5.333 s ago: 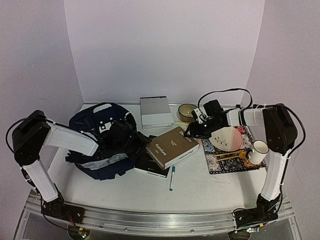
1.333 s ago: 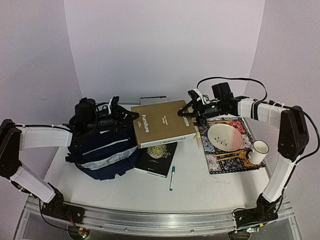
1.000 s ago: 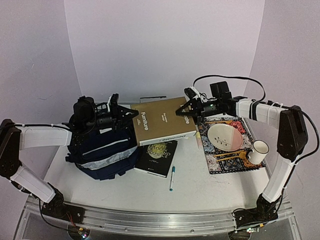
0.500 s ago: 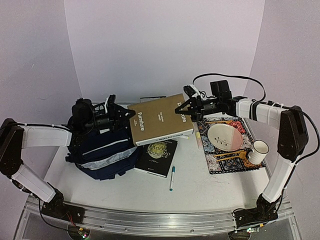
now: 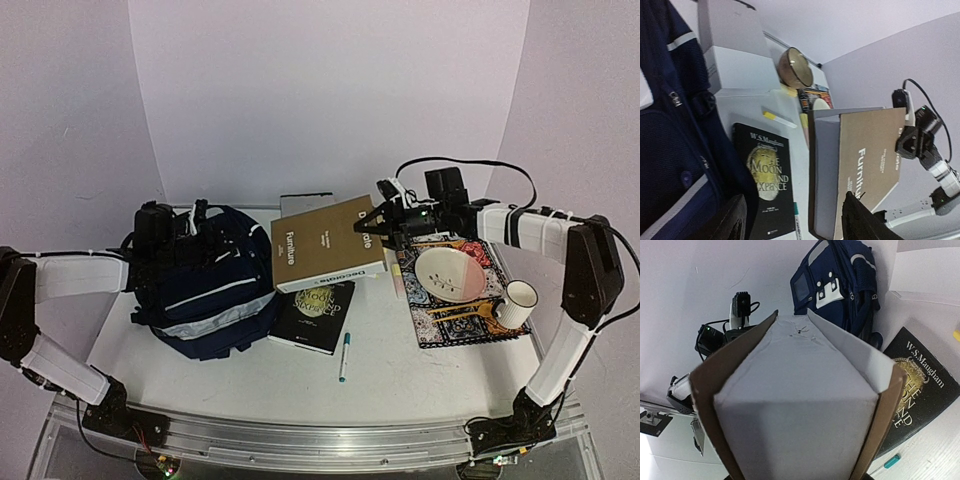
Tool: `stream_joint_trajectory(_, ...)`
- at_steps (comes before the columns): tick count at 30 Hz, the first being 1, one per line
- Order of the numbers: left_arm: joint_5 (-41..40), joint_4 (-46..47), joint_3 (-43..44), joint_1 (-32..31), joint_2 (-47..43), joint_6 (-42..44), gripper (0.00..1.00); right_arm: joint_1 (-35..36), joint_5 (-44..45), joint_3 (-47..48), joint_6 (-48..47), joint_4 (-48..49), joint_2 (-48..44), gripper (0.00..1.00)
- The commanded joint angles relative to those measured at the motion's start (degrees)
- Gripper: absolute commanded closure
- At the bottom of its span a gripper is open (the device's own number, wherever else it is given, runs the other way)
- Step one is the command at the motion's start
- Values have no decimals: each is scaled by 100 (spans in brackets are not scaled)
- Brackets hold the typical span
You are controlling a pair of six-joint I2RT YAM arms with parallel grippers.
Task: Pack the student bag
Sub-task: Pass from the left arm to the right, then pick up the largest pocket of the bag from the student bag.
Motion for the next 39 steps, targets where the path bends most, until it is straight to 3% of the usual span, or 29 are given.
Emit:
stream_joint_trajectory(1, -1073, -2577, 899, 10, -293, 2020, 33, -3, 370, -163, 376, 569, -463, 81)
stream_joint_trajectory(5, -1420, -3833, 1273, 0, -297, 3018, 32, -1, 616, -375, 665, 891, -517, 81)
stream_joint_trajectory(12, -1987, -4847, 1315, -293, -488, 4093, 32, 26, 1247, -701, 945, 1198, -663, 81)
stream_joint_trajectory(21, -2518, -5310, 1392, -1183, -52, 4514, 32, 70, 1548, -937, 1156, 1446, -688, 82)
stream_joint_trajectory(30, -2102, -5382, 1469, -1272, 375, 4541, 36, 157, 1721, -1107, 1220, 1505, -783, 82)
stream_joint_trajectory(34, -2081, -5411, 1537, -1272, 697, 4546, 45, 193, 1771, -1185, 1247, 1537, -825, 82)
stream_joint_trajectory(39, -2002, -5559, 1777, -1273, 801, 4524, 79, 286, 1885, -1251, 1290, 1559, -912, 82)
